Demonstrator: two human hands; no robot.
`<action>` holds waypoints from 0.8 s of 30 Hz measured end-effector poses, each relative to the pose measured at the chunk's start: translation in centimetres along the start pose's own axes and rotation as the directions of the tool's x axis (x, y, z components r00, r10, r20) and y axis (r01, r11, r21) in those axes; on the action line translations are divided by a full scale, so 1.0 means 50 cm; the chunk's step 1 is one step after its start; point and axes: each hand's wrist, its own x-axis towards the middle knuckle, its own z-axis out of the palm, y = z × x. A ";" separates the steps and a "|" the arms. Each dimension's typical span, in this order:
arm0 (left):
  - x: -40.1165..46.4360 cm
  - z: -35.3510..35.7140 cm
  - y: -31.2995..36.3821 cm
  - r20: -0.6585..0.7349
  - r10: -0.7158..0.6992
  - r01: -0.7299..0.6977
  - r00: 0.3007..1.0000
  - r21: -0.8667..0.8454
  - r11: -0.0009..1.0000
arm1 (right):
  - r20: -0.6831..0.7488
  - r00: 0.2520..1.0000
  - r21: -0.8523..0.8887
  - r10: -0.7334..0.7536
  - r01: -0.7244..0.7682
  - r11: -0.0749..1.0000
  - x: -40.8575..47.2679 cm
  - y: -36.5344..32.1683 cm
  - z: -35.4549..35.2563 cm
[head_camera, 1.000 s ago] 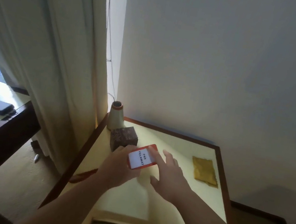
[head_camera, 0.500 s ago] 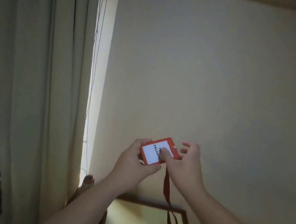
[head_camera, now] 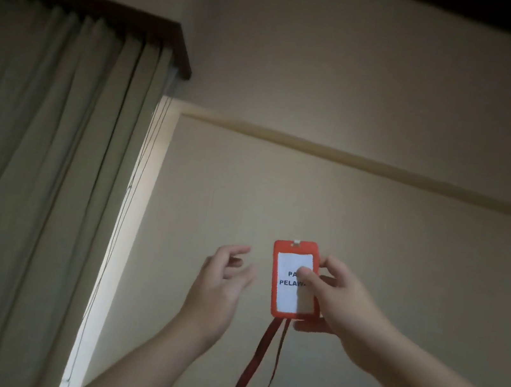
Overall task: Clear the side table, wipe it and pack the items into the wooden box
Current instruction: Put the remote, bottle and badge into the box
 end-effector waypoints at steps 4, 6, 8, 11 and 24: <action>0.070 0.014 0.111 0.177 -0.023 0.041 0.984 -0.099 0.994 | 0.200 0.975 -0.123 -0.098 0.124 0.985 -0.005 -0.135 -0.061; 0.090 0.028 0.159 0.311 -0.086 0.162 0.947 -0.227 0.960 | 0.244 0.958 -0.176 -0.149 0.195 0.965 -0.001 -0.194 -0.076; 0.098 0.035 0.210 0.421 -0.103 0.263 0.901 -0.341 0.902 | 0.255 0.947 -0.245 -0.197 0.260 0.934 0.007 -0.247 -0.091; 0.108 0.033 0.273 0.455 -0.087 0.309 0.886 -0.441 0.843 | 0.237 0.925 -0.388 -0.297 0.370 0.844 0.013 -0.317 -0.112; 0.123 -0.005 0.290 0.168 0.200 -0.203 0.965 0.000 0.979 | 0.187 0.831 -0.721 -0.525 0.478 0.501 0.047 -0.287 -0.104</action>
